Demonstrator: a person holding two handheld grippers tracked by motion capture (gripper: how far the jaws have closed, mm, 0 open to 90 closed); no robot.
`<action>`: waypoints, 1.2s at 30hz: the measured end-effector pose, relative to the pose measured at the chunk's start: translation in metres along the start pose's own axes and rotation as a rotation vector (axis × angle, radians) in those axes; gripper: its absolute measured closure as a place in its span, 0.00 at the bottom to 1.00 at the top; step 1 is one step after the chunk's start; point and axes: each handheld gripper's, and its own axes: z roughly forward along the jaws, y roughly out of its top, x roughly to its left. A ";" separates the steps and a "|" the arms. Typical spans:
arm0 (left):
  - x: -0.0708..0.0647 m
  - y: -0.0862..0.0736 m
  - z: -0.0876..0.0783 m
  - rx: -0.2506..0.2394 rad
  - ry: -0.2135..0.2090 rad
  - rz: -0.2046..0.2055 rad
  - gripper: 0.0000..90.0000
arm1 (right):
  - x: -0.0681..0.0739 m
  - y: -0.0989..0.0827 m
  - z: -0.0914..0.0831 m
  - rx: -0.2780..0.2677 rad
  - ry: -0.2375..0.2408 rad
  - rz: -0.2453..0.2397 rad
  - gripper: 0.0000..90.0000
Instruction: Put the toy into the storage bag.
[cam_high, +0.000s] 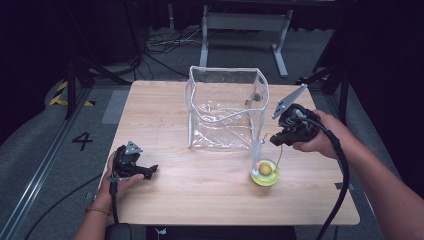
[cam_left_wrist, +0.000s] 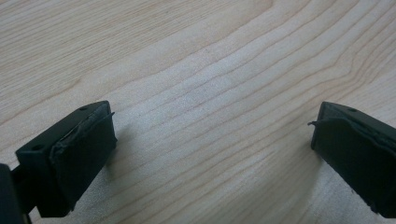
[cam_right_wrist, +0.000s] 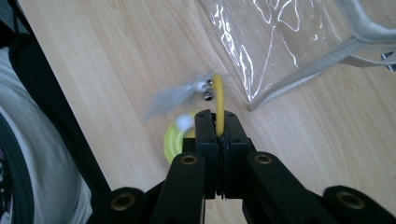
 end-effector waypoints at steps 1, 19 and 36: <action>0.000 0.000 0.000 0.000 0.000 0.000 0.00 | -0.001 0.001 -0.003 0.005 -0.002 -0.004 0.99; 0.000 0.000 0.000 -0.001 0.000 0.001 0.00 | -0.026 0.025 -0.067 0.091 -0.054 -0.057 0.99; 0.000 0.000 0.000 0.002 0.002 0.003 0.00 | -0.072 0.058 -0.116 0.003 -0.115 -0.029 0.99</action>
